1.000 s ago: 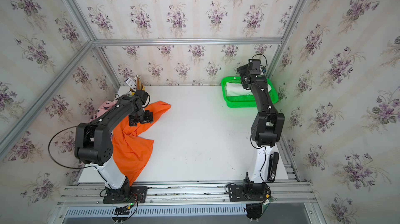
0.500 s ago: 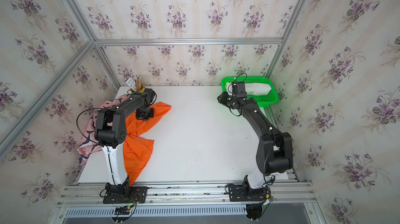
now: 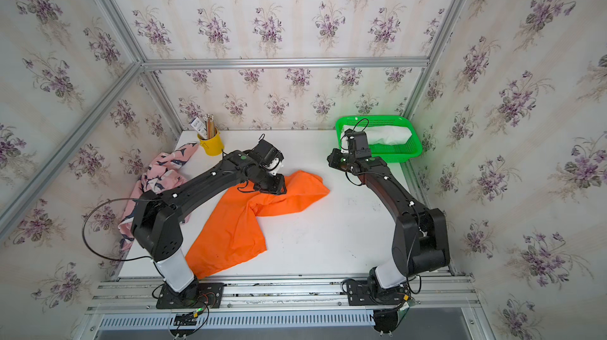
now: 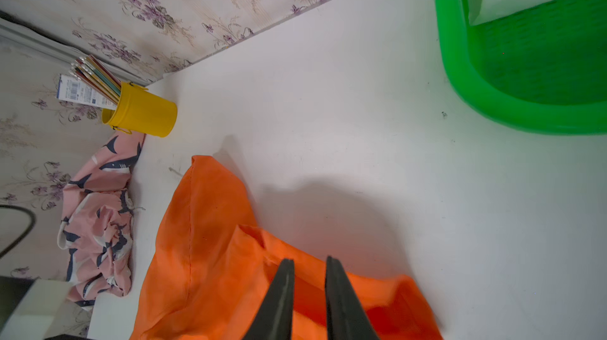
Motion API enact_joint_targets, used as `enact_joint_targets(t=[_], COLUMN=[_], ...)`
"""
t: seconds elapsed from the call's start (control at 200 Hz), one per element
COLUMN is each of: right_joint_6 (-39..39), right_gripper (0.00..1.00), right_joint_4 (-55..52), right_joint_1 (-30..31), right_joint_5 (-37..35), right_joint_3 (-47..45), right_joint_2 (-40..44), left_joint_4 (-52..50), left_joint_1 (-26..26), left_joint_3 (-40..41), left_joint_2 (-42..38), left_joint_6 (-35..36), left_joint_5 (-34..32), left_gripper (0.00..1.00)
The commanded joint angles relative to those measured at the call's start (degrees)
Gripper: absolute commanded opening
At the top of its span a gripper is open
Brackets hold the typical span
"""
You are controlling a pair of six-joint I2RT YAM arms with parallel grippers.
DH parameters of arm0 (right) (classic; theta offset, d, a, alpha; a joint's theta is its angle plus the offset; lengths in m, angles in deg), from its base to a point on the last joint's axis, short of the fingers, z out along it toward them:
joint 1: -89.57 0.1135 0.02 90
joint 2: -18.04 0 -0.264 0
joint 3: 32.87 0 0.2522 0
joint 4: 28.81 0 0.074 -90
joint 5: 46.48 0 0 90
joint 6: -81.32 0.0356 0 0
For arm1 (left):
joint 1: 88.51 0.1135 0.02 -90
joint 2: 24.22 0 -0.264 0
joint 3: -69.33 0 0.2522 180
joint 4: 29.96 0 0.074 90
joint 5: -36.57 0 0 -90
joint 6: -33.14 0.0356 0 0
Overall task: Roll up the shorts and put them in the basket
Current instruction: Move the shorts from the center of the board, then fold the shorts at the center of the board.
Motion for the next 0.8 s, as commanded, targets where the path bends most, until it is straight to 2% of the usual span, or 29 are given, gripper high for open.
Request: enact_joint_targets(t=[0.0,0.125,0.2,0.35,0.505,0.554,0.629,0.694,0.744,0.794], right_joint_6=[-4.2,-6.2,-7.7,-11.2,-10.6,-10.2,-9.6,-9.0,-8.7,-8.1], right_gripper=[0.3,0.39,0.47,0.62,0.67,0.67,0.67,0.67,0.6,0.44], right_joint_4=[-2.8,-4.4,-4.8,-6.1,-3.5,-2.4,-1.6,-1.3,-1.8,-1.7], right_joint_1=[1.3,2.3,3.2,6.5,11.2,12.7,14.7,16.5,18.5,19.3], right_joint_5=[0.9,0.9,2.2,8.5,13.2,14.1,16.3,18.0,19.7,20.8], right_joint_3=[1.5,2.5,3.1,6.5,11.4,13.5,17.2,20.3,22.9,24.8], right_joint_2=[-2.6,-6.4,-8.9,-16.1,-23.7,-25.9,-29.8,-33.4,-35.9,-37.4], left_joint_4=[-0.8,-5.1,-6.6,-10.0,-10.2,-9.4,-7.9,-6.2,-5.5,-5.3], left_joint_1=[2.4,8.2,11.0,14.7,18.7,19.2,19.5,19.5,19.5,19.5], left_joint_3=[2.2,2.6,1.5,-4.9,-8.7,-8.6,-8.1,-7.5,-7.7,-8.1], left_joint_2=[-3.0,-1.5,0.9,9.9,18.0,19.0,18.9,18.3,17.8,17.2], left_joint_6=[0.0,1.0,2.3,5.8,6.7,6.6,6.6,6.3,6.3,6.3], left_joint_5=[-2.4,-7.8,-10.6,-14.5,-8.8,-7.6,-5.3,-3.0,-2.0,-2.1], left_gripper=[0.65,0.71,0.75,0.8,0.79,0.73,0.57,0.35,0.23,0.14])
